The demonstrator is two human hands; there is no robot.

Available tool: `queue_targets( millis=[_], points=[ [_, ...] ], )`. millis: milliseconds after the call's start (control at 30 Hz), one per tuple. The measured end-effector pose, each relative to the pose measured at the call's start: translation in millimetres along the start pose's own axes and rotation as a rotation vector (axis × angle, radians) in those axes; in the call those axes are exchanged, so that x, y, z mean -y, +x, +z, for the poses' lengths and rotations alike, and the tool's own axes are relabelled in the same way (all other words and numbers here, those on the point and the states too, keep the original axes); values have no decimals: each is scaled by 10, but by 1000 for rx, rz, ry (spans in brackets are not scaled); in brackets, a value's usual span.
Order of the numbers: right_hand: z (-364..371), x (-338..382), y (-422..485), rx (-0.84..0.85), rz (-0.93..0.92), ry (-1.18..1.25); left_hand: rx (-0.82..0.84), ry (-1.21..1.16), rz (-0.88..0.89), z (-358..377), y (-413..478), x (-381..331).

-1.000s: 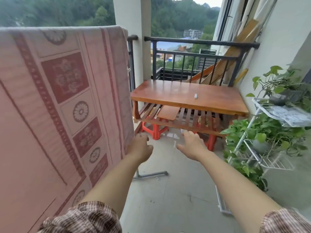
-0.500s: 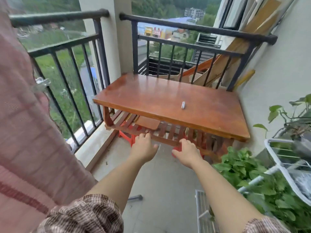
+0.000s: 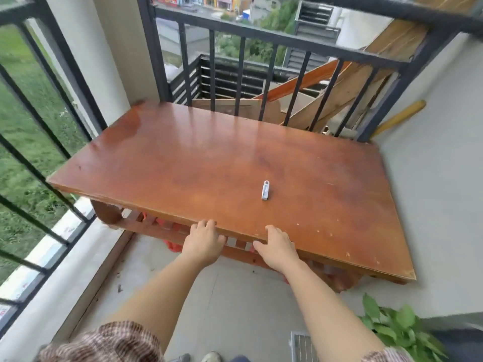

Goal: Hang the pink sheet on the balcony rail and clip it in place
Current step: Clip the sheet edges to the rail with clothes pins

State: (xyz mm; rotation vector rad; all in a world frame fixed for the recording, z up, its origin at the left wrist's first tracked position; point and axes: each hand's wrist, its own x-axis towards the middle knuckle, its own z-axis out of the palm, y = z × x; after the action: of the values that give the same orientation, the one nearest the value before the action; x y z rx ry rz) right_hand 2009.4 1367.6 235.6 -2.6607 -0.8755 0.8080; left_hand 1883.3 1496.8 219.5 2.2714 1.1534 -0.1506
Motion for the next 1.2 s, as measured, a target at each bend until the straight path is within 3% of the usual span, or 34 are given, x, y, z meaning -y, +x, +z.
queue_targets(
  millis=[233, 400, 567, 900, 1033, 1200],
  points=[
    [-294, -223, 1335, 25, 55, -18, 82, -21, -61, 459, 967, -254],
    [-374, -240, 2076, 15, 70, -23, -41, -84, -252, 701, 1412, -381],
    [-338, -198, 2534, 47, 98, -57, -109, -45, -318, 824, 1556, -403],
    [-204, 36, 2507, 99, 37, -2, 87, -48, -260, 583, 1490, -274],
    [-106, 411, 2342, 211, -129, 70, -2, -179, -354, 398, 1325, -184],
    [151, 1033, 1899, 340, -359, 18, -230, -276, -501, 147, 748, 178]
  ],
)
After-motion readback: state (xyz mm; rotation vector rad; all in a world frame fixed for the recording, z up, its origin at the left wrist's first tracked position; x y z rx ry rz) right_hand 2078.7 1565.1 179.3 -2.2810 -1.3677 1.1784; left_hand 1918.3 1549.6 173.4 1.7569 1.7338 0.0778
